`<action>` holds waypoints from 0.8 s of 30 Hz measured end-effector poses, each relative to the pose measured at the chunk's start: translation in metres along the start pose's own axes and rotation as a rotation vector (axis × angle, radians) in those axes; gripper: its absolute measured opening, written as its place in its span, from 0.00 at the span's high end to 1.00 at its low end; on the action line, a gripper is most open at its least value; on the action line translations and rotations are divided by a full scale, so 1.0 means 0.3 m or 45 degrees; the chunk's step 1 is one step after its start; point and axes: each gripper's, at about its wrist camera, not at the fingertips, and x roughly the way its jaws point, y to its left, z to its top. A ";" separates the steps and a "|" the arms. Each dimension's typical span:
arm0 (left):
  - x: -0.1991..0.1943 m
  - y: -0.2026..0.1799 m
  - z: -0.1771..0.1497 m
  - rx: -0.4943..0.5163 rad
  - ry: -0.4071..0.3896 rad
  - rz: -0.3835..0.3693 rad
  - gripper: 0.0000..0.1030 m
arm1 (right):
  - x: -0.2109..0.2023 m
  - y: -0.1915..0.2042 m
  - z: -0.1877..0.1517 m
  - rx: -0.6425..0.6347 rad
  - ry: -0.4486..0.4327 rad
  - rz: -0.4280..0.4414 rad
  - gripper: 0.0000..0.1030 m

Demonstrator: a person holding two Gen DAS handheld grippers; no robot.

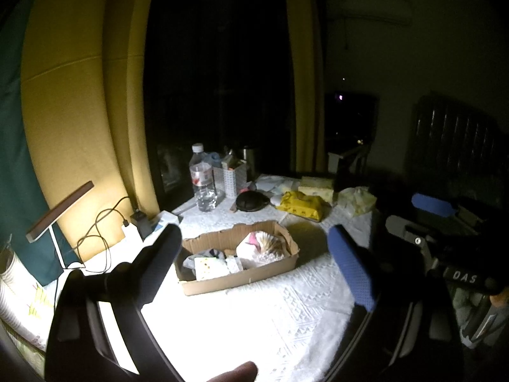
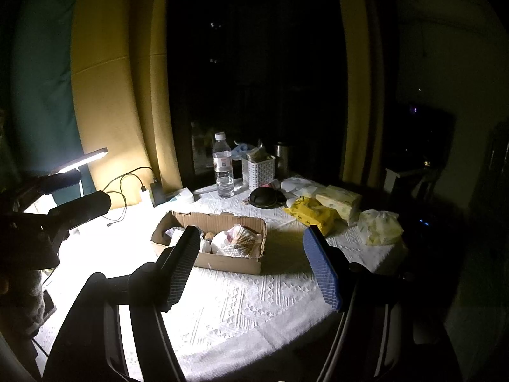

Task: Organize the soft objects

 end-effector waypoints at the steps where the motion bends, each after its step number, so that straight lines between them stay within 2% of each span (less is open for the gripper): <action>1: -0.002 0.000 0.000 -0.002 0.002 -0.002 0.08 | 0.000 0.001 0.000 0.001 0.000 -0.001 0.31; 24: -0.001 0.001 0.007 0.000 0.003 0.013 0.08 | 0.019 -0.010 0.011 0.009 0.004 -0.009 0.31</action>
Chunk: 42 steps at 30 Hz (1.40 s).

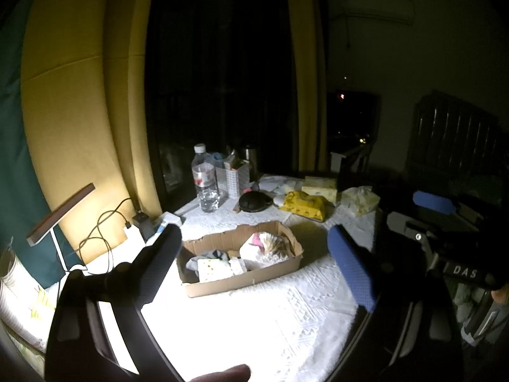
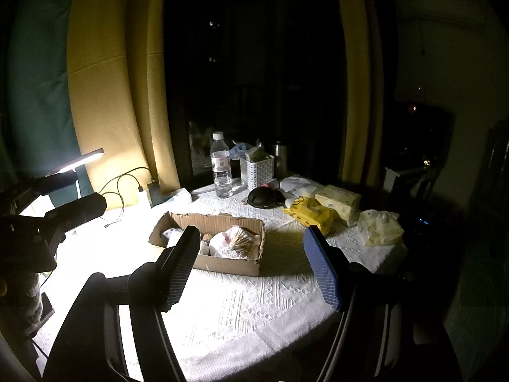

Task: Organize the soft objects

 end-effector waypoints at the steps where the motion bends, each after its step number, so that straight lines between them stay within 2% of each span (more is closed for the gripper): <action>1: -0.001 0.000 0.000 0.000 -0.001 0.000 0.08 | -0.002 0.001 0.000 -0.001 0.001 0.000 0.31; 42: 0.009 -0.001 0.001 0.001 0.005 -0.003 0.08 | 0.023 -0.004 0.003 -0.002 0.010 0.002 0.31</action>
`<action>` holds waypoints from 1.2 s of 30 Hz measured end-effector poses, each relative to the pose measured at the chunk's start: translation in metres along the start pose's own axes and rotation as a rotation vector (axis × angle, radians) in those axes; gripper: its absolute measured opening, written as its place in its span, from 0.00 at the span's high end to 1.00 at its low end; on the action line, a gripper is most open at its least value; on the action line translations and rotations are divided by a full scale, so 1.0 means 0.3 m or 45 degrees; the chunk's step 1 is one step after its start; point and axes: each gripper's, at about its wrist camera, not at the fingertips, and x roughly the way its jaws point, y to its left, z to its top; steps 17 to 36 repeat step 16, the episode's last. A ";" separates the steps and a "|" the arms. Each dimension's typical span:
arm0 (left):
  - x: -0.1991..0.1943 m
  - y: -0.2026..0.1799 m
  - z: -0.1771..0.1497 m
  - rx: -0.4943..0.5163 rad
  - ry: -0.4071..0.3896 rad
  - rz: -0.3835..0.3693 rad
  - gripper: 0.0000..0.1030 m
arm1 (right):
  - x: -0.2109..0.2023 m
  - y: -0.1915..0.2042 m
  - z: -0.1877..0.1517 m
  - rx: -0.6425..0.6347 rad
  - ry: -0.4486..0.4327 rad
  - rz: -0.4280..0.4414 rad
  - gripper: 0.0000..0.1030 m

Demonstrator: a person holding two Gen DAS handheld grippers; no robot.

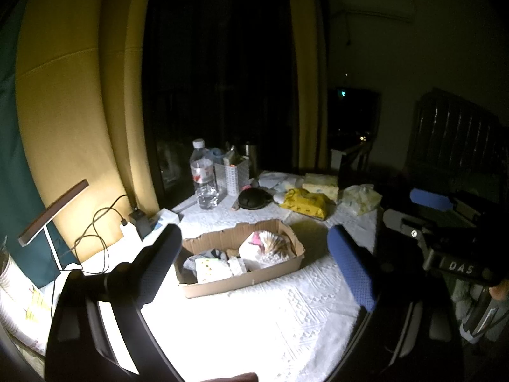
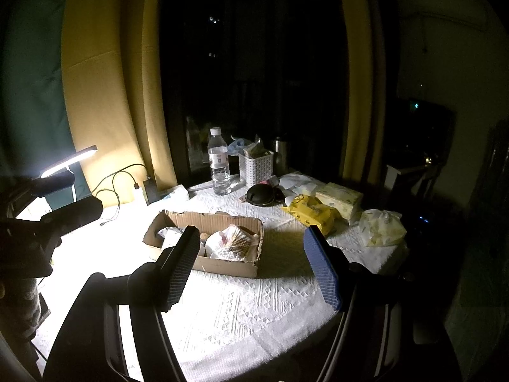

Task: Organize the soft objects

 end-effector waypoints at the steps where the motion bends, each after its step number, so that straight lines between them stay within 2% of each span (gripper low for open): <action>1: 0.000 0.000 0.000 0.000 0.000 0.001 0.08 | 0.002 0.001 0.000 0.000 0.000 -0.002 0.31; 36: 0.001 -0.011 -0.004 0.007 -0.001 -0.009 0.08 | 0.010 0.000 0.002 -0.002 0.003 -0.005 0.31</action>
